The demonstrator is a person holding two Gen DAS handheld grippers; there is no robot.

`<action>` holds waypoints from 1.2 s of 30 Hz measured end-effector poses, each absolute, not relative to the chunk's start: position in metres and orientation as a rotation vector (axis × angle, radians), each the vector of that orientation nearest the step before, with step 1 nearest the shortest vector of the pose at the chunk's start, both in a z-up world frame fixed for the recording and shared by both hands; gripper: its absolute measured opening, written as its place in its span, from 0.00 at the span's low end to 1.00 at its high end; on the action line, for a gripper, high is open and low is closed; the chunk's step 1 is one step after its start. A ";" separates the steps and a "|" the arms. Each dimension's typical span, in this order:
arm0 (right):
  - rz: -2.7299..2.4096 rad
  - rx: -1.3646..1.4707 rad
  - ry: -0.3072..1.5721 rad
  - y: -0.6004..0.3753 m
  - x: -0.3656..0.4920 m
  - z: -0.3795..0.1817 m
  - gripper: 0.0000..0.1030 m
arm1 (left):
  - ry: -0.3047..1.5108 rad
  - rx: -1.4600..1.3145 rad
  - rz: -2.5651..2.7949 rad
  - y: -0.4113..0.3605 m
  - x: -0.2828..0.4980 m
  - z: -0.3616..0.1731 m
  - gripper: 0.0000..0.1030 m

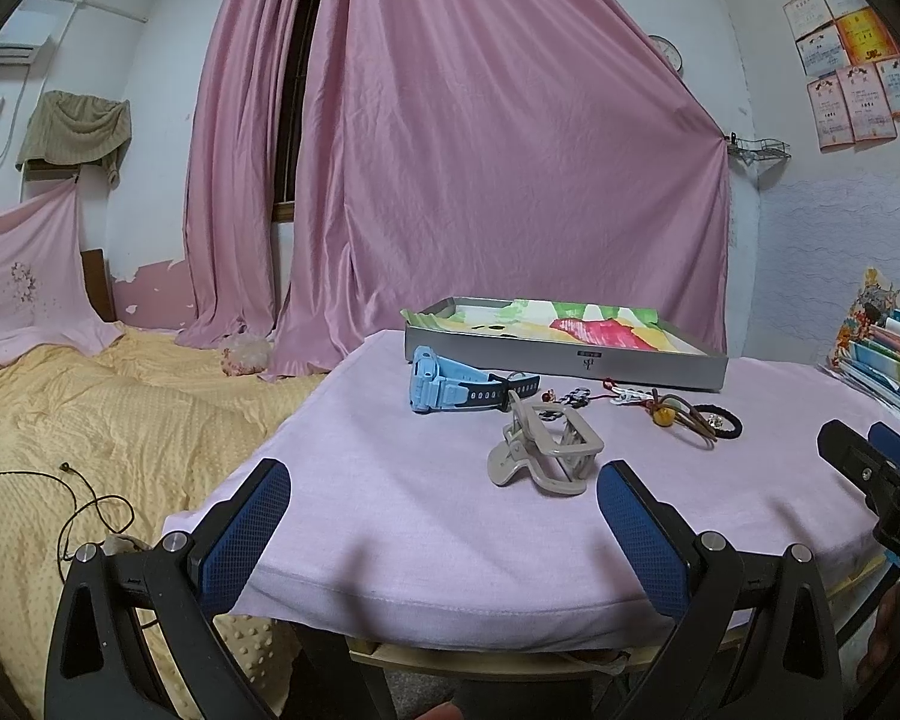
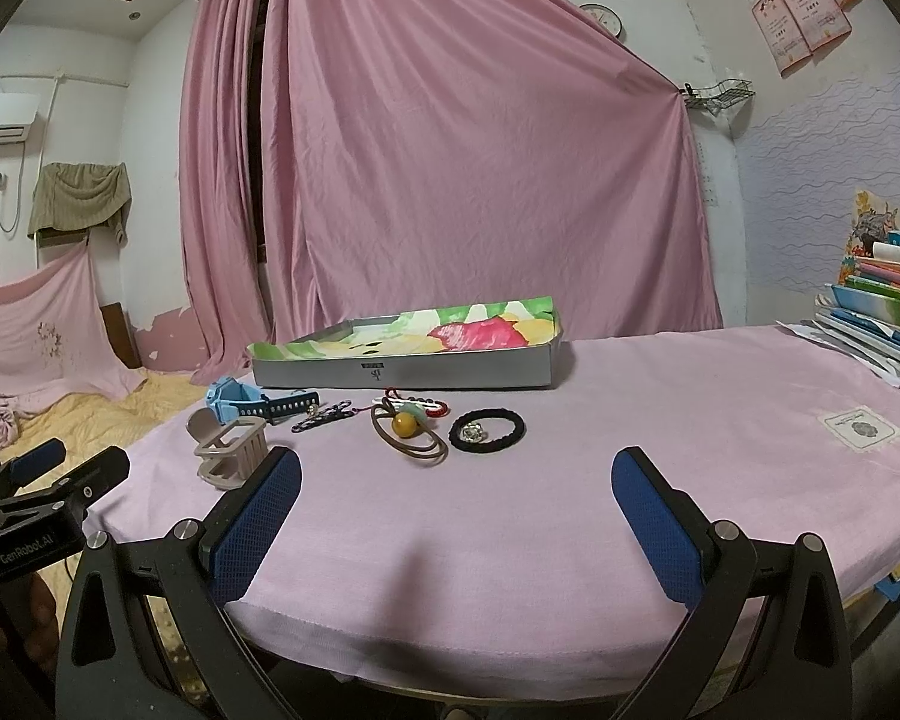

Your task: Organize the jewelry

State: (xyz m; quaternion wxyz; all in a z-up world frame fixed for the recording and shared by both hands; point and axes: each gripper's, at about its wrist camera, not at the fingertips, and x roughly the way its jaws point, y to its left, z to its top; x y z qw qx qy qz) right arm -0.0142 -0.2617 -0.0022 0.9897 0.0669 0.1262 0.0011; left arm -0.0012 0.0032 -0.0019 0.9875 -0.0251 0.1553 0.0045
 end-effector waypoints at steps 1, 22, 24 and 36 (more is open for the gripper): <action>0.002 0.135 0.254 -0.262 -0.014 -0.002 0.99 | 0.311 -0.051 0.010 0.003 -0.001 -0.002 1.00; 0.002 0.135 0.258 -0.262 -0.013 -0.004 0.99 | 0.319 -0.049 0.011 0.001 0.000 -0.005 1.00; 0.001 0.134 0.258 -0.262 -0.012 -0.004 0.99 | 0.321 -0.049 0.011 0.001 0.000 -0.005 1.00; -0.012 0.132 0.265 -0.262 -0.011 -0.006 0.99 | 0.337 -0.054 0.009 0.003 0.004 -0.006 1.00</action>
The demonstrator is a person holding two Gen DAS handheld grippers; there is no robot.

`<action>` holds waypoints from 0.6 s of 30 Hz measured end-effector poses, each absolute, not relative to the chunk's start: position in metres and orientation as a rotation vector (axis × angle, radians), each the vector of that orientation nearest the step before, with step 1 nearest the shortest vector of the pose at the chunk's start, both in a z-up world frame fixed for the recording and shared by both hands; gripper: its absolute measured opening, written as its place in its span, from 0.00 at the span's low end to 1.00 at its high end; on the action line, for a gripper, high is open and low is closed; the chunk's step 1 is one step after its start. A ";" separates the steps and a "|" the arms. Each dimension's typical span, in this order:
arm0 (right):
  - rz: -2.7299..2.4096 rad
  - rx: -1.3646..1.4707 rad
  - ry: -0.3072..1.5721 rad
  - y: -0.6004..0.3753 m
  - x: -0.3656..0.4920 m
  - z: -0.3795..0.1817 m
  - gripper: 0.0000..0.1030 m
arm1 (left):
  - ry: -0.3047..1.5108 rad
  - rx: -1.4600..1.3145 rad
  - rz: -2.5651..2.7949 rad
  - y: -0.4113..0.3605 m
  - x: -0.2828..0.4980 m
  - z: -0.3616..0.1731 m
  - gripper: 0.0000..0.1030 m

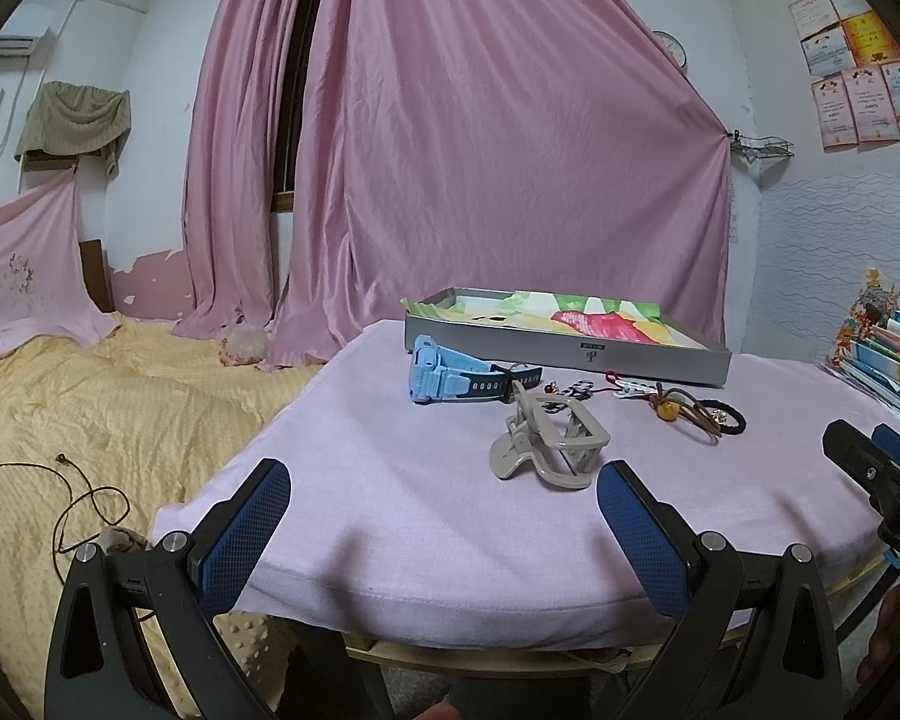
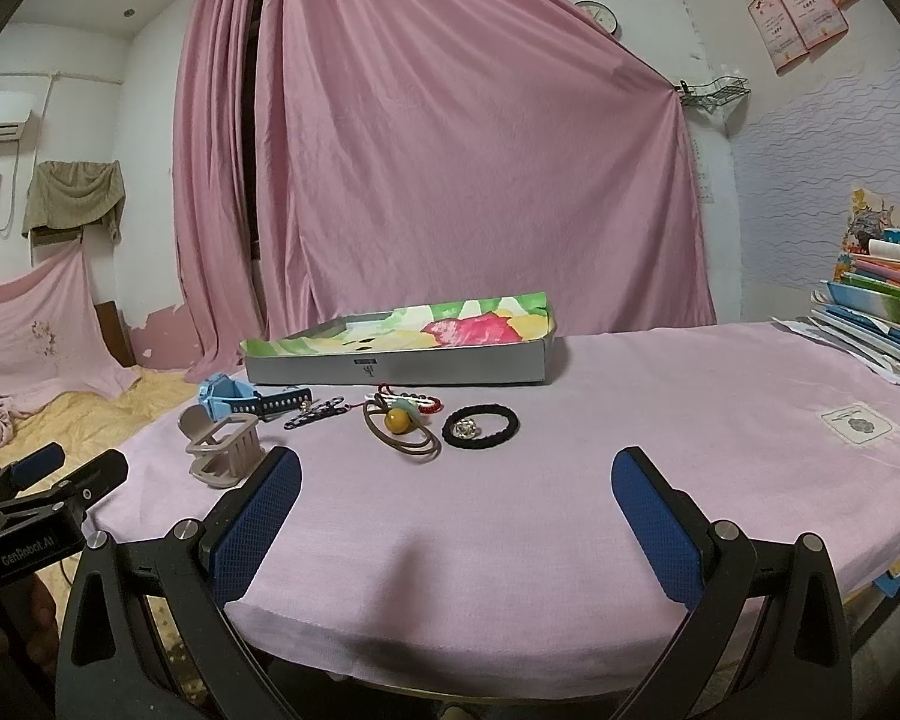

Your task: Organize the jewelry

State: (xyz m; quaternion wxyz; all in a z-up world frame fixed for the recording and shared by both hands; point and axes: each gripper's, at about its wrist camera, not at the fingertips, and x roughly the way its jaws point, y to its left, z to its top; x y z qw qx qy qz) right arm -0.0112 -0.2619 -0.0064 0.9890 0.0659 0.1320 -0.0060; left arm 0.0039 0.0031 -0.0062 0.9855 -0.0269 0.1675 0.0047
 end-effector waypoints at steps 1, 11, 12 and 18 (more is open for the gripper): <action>-0.013 0.130 0.267 -0.262 -0.011 -0.006 0.99 | 0.339 -0.054 0.010 0.003 0.005 -0.006 1.00; -0.050 0.092 0.270 -0.267 0.002 0.006 0.99 | 0.375 -0.050 0.041 0.011 0.029 0.001 1.00; -0.049 0.090 0.270 -0.268 0.005 0.008 0.99 | 0.385 -0.054 0.039 0.011 0.033 0.003 1.00; -0.008 0.076 0.318 -0.272 0.027 0.019 0.99 | 0.442 -0.062 -0.003 0.007 0.053 0.007 1.00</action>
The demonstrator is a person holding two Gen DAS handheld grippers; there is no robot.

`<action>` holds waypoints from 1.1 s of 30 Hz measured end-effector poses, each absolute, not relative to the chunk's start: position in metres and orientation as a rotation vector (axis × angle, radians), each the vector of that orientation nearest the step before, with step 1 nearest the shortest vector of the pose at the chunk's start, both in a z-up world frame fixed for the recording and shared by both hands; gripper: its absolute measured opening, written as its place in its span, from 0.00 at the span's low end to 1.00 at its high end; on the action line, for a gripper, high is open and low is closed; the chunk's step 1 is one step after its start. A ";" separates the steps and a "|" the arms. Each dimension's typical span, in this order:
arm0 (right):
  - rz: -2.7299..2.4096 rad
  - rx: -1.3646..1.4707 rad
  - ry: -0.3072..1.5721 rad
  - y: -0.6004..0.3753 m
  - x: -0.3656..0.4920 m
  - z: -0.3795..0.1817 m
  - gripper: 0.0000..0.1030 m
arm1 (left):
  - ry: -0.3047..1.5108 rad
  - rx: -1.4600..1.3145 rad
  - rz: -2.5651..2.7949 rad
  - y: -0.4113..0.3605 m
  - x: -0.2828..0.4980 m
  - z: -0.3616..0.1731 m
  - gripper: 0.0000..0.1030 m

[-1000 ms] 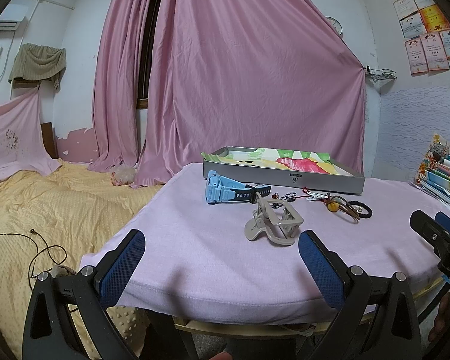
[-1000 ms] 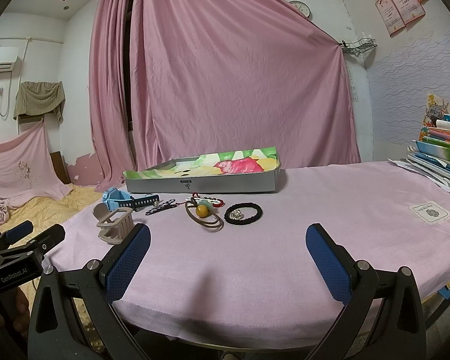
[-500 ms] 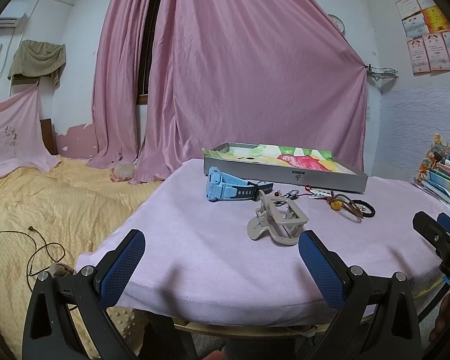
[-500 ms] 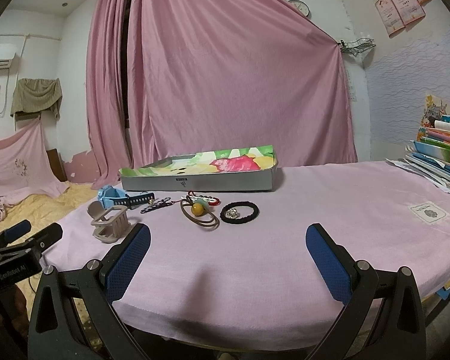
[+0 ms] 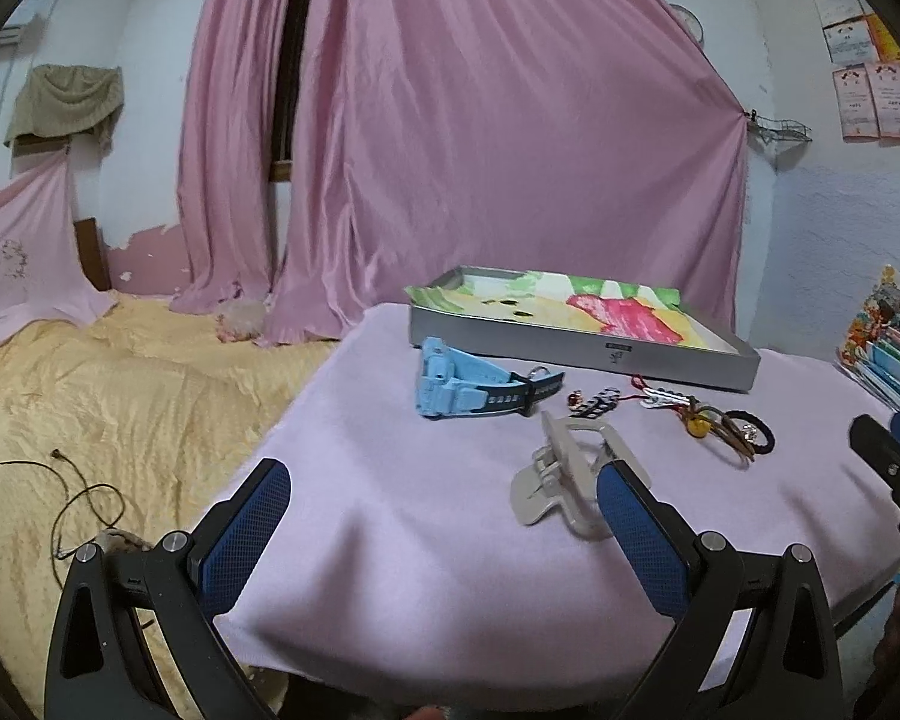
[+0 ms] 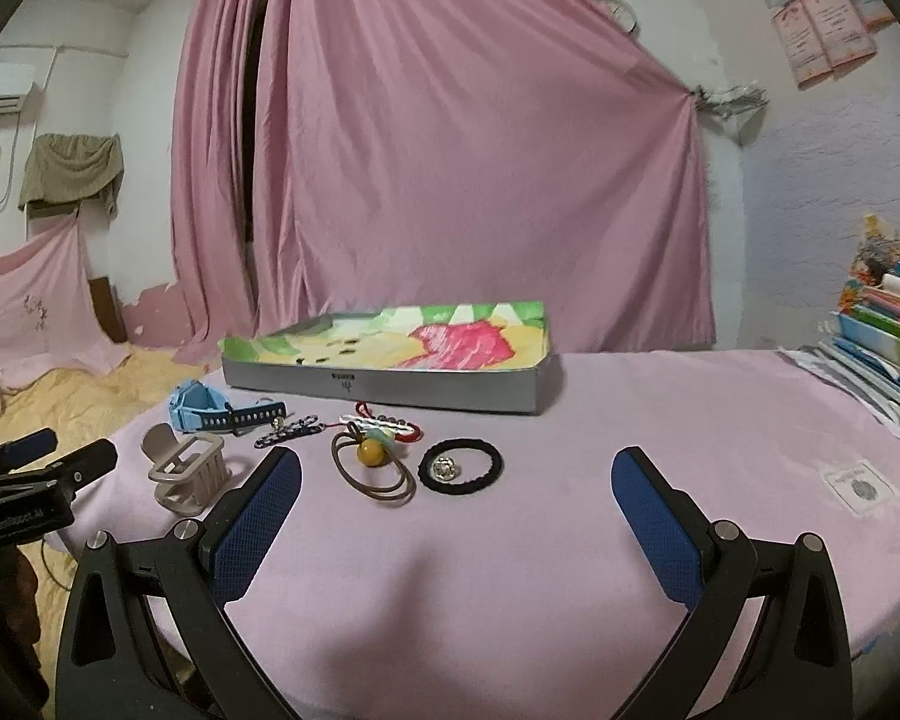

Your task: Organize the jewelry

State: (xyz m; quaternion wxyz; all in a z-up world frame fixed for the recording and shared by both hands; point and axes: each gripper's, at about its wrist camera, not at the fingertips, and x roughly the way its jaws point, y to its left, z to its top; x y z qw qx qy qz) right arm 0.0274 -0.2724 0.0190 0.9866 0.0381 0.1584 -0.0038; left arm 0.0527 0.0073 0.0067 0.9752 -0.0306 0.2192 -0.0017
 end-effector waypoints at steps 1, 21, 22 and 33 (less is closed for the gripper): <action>0.010 0.077 0.339 -0.274 0.034 0.020 0.99 | 0.453 -0.065 -0.012 0.006 0.056 0.007 1.00; 0.336 0.000 0.679 -0.241 0.137 0.014 0.53 | 0.613 -0.191 -0.216 -0.005 0.106 0.000 0.35; 0.339 0.001 0.689 -0.240 0.141 0.014 0.53 | 0.620 -0.182 -0.218 -0.007 0.108 -0.001 0.32; 0.344 -0.008 0.813 -0.228 0.176 0.005 0.36 | 0.616 -0.141 -0.238 -0.012 0.119 0.005 0.15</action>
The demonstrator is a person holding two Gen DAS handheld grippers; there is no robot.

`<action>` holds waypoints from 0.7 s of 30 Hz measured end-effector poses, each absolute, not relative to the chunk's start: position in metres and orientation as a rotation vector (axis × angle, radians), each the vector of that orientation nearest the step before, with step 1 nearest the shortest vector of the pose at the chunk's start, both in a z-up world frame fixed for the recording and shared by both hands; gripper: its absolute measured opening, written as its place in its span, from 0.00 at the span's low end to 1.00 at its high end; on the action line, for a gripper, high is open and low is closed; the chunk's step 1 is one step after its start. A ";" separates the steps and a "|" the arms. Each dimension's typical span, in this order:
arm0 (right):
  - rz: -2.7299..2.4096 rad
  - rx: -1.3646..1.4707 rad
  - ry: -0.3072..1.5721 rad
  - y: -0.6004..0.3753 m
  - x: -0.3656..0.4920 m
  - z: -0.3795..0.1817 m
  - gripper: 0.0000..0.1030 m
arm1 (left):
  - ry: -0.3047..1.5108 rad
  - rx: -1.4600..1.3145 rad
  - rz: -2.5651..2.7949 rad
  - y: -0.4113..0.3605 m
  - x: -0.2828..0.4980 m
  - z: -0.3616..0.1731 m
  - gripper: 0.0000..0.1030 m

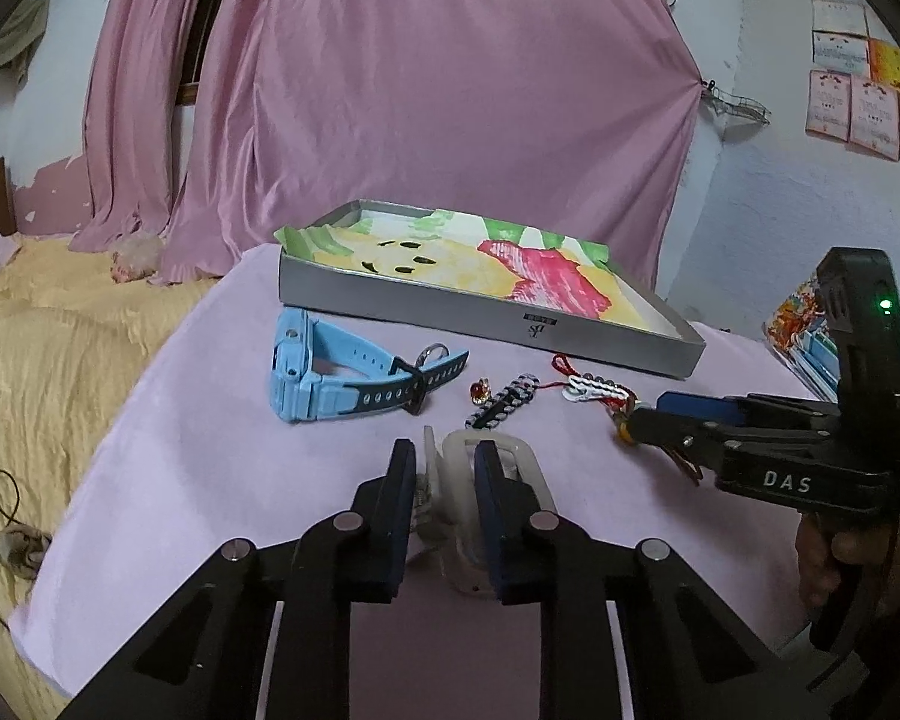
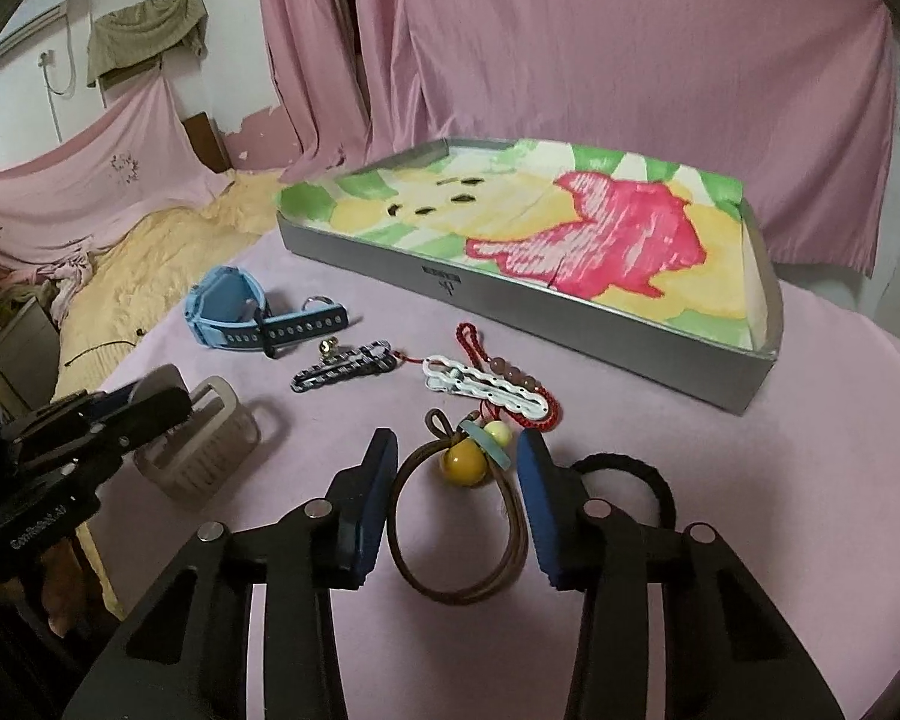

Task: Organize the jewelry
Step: 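Grasp the brown cord hair tie with right gripper while left grasps beige clip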

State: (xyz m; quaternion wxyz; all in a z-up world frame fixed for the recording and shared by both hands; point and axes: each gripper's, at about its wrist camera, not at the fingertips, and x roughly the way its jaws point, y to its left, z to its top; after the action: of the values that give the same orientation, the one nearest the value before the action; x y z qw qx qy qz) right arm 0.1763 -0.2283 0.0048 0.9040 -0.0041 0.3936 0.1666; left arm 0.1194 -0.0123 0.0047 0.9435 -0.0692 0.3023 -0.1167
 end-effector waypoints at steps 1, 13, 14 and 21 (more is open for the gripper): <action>0.342 -0.009 0.820 -0.228 0.178 0.004 0.36 | 0.614 -0.134 -0.243 -0.013 0.121 0.007 0.14; 0.344 -0.015 0.865 -0.226 0.181 -0.001 0.22 | 0.608 -0.140 -0.294 -0.020 0.128 0.011 0.05; 0.355 -0.006 0.858 -0.227 0.180 -0.001 0.22 | 0.599 -0.141 -0.297 -0.020 0.127 0.012 0.05; 0.377 0.048 0.756 -0.243 0.170 0.019 0.22 | 0.464 -0.146 -0.326 -0.026 0.136 0.043 0.05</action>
State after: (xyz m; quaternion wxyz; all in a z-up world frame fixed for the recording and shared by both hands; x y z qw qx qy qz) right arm 0.1704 -0.2425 0.0193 0.9118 0.0234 0.3669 0.1831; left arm 0.1358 -0.0259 0.0433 0.9575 -0.0719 0.2288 -0.1605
